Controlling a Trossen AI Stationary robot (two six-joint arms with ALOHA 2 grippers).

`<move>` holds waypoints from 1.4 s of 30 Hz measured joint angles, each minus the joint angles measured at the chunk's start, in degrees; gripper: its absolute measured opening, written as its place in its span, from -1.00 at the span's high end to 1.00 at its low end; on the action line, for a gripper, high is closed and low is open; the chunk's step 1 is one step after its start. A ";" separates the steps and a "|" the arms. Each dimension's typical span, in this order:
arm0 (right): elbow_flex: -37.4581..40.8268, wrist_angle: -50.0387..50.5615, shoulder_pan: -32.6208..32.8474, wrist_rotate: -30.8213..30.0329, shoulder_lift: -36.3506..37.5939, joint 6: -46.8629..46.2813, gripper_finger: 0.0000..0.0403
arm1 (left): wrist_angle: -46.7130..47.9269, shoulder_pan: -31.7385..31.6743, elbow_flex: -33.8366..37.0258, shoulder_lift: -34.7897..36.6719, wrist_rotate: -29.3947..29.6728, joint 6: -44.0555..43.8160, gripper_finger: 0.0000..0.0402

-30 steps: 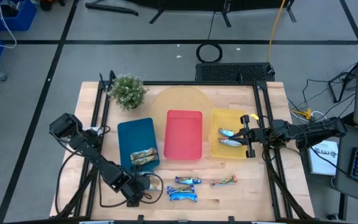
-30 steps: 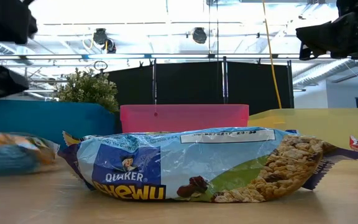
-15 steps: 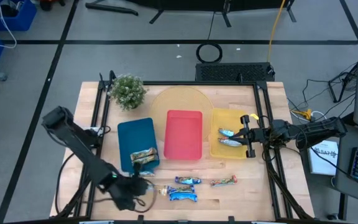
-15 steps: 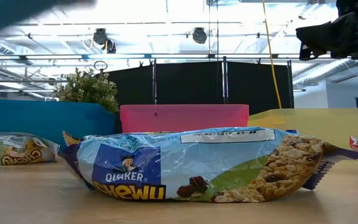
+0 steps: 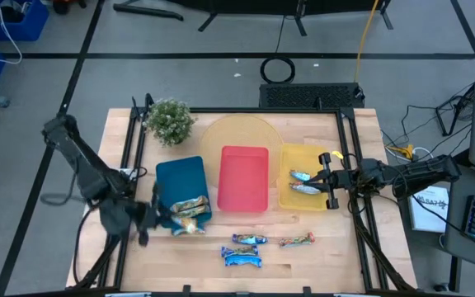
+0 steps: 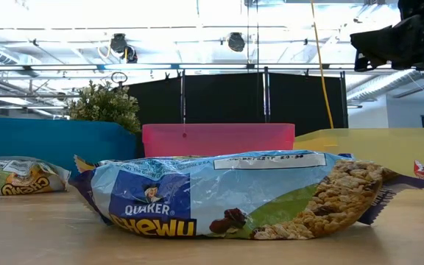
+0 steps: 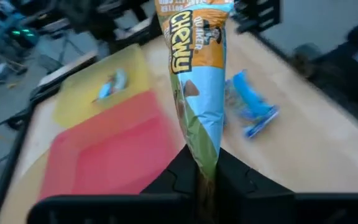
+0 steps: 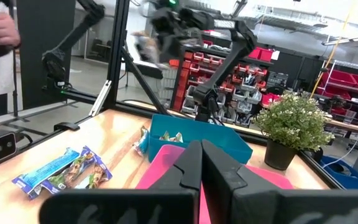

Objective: Pick and place Granola Bars by type
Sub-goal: Put the yellow granola bar into the blue bin

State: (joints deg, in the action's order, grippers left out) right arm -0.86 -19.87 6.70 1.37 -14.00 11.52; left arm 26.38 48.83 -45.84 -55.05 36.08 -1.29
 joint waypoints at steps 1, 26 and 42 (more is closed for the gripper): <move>-0.01 0.01 0.00 0.00 0.00 0.01 1.00 | -0.82 -0.68 2.62 3.03 0.04 0.75 0.86; 0.00 -0.05 0.00 -0.02 -0.02 1.37 1.00 | -18.42 -21.32 34.08 36.66 -9.24 -6.10 0.80; 0.00 -0.07 0.00 -0.02 -0.02 1.85 1.00 | -11.51 -36.32 27.13 2.82 -24.20 -14.99 0.79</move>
State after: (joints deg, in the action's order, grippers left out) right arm -0.87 -19.94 6.70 1.34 -14.02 13.37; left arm 14.86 12.51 -18.72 -52.23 11.88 -16.28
